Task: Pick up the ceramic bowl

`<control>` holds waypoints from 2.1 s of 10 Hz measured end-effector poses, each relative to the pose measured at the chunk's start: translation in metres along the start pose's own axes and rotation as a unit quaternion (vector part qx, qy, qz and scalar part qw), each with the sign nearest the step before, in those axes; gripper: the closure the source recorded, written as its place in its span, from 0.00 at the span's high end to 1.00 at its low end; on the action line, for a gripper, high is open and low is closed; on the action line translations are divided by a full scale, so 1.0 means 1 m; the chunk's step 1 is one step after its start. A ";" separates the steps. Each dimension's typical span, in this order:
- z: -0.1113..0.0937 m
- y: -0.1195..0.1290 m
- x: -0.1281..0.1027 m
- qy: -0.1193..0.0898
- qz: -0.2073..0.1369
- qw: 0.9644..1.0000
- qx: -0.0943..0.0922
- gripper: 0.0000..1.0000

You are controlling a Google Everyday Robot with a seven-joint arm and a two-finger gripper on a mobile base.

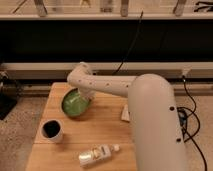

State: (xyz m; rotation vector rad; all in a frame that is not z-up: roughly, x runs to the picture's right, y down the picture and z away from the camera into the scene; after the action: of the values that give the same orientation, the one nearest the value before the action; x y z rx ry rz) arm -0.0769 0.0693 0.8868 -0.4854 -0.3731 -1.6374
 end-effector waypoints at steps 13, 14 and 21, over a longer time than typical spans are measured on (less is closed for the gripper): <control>-0.022 0.046 0.006 0.012 -0.019 1.000 0.006 0.01; -0.024 0.046 0.007 0.012 -0.019 1.000 0.008 0.01; -0.027 0.058 0.013 0.018 -0.033 0.999 0.006 0.01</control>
State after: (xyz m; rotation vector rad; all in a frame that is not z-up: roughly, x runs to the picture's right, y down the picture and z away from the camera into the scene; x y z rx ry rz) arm -0.0235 0.0376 0.8677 -0.4371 -0.3759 -1.7044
